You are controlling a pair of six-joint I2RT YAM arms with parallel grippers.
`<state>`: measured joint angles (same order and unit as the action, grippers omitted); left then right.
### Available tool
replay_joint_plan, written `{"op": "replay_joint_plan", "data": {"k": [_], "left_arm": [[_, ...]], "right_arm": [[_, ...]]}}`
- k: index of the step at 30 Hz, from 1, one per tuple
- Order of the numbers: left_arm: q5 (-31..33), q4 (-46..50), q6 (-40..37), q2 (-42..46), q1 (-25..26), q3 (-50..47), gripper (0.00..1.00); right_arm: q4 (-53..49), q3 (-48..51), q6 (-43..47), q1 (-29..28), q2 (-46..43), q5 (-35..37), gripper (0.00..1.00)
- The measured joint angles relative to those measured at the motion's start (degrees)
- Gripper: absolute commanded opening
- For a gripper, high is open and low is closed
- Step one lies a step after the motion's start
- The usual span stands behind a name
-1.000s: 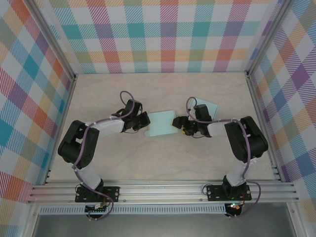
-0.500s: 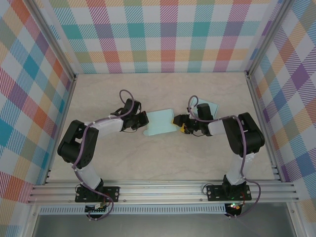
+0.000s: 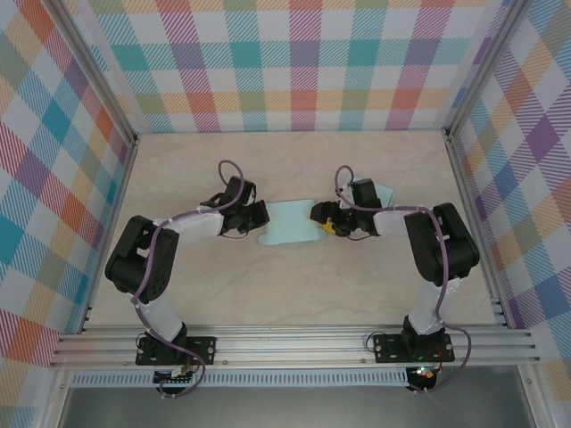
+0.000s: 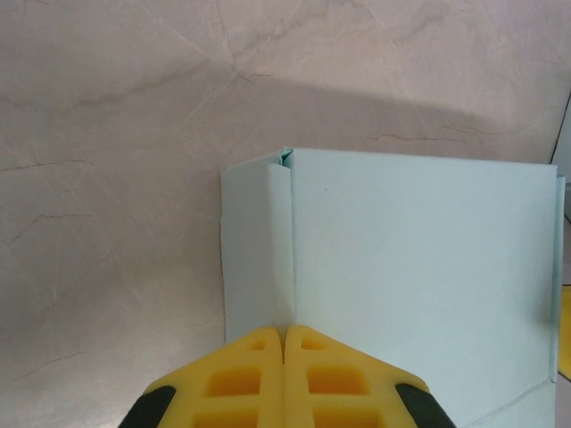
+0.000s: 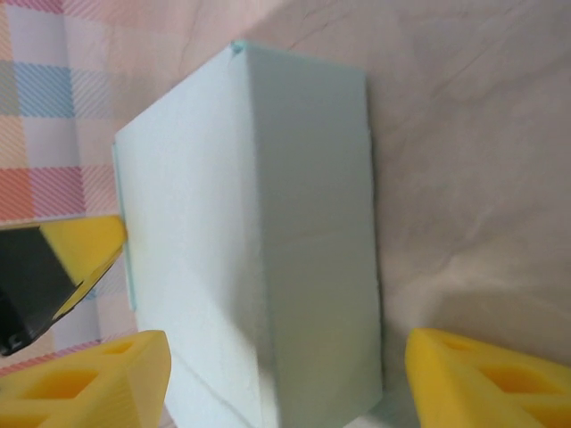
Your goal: Fold the paper box
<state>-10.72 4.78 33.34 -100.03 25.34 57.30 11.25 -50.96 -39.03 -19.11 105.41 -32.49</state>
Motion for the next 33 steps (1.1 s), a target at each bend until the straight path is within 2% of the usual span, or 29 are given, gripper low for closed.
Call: {"op": "replay_joint_plan", "data": {"k": [9,20,33], "left_arm": [[-1.5,1.1,-1.3,-0.9,-0.8,1.2,0.0],[-5.0,-0.7,-1.3,-2.4,-2.9,1.8,0.0],[-8.1,-2.2,-1.5,-4.1,-5.3,2.6,0.0]], "right_arm": [[-2.4,-1.4,0.8,0.0,0.0,-0.9,0.71],[3.8,-1.3,-2.8,0.1,2.8,-7.1,0.69],[8.7,-1.3,-6.0,0.4,5.3,-10.0,0.67]]}}
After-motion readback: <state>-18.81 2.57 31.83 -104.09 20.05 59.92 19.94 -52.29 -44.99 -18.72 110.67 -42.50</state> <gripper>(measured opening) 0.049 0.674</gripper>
